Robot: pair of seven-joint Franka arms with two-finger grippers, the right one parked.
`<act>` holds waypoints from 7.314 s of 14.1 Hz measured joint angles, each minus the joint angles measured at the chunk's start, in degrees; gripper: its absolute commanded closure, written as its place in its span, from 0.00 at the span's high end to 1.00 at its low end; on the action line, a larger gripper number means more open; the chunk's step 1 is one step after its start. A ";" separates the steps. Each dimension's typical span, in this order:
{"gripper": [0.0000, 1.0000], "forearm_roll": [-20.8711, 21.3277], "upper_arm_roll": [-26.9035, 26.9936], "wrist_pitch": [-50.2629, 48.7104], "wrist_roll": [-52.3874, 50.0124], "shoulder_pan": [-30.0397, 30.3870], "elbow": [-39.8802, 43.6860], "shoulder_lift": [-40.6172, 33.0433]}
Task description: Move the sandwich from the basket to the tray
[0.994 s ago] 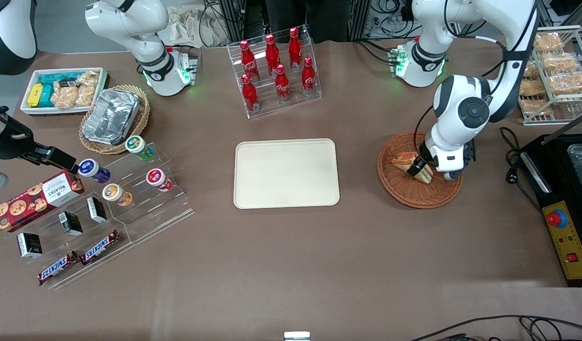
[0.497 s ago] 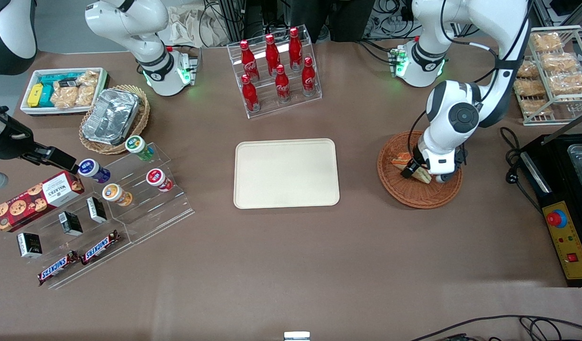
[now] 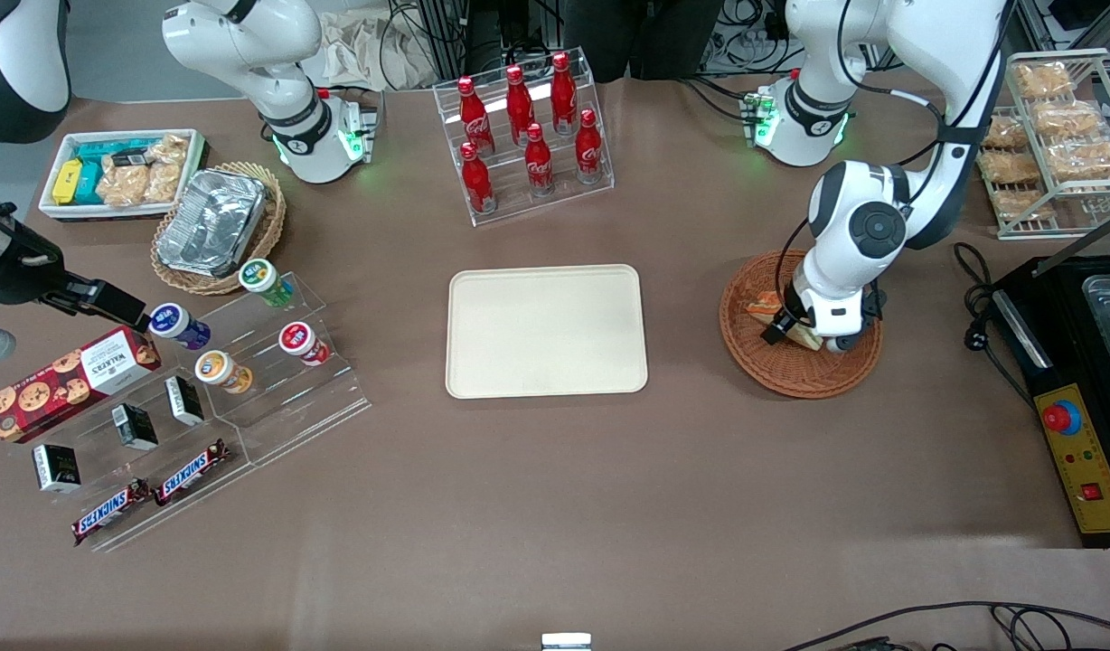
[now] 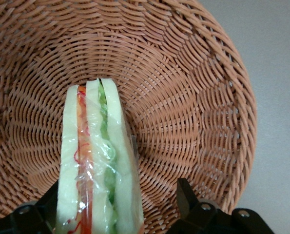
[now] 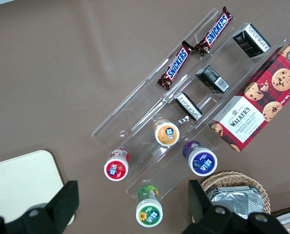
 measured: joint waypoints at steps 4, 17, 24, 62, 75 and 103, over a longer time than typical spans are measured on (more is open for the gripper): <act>0.00 0.44 0.26 0.09 0.40 0.07 -0.14 0.08; 0.00 1.35 -0.45 -17.13 7.04 -0.16 6.17 -11.52; 0.00 0.84 -6.01 -35.52 18.58 -0.31 23.25 -14.34; 0.99 15.28 -15.71 -0.01 19.77 -13.32 20.17 17.83; 0.99 15.95 -14.87 -17.84 15.11 -12.10 29.01 7.03; 0.99 -0.74 1.11 -40.69 52.70 3.44 37.80 -13.42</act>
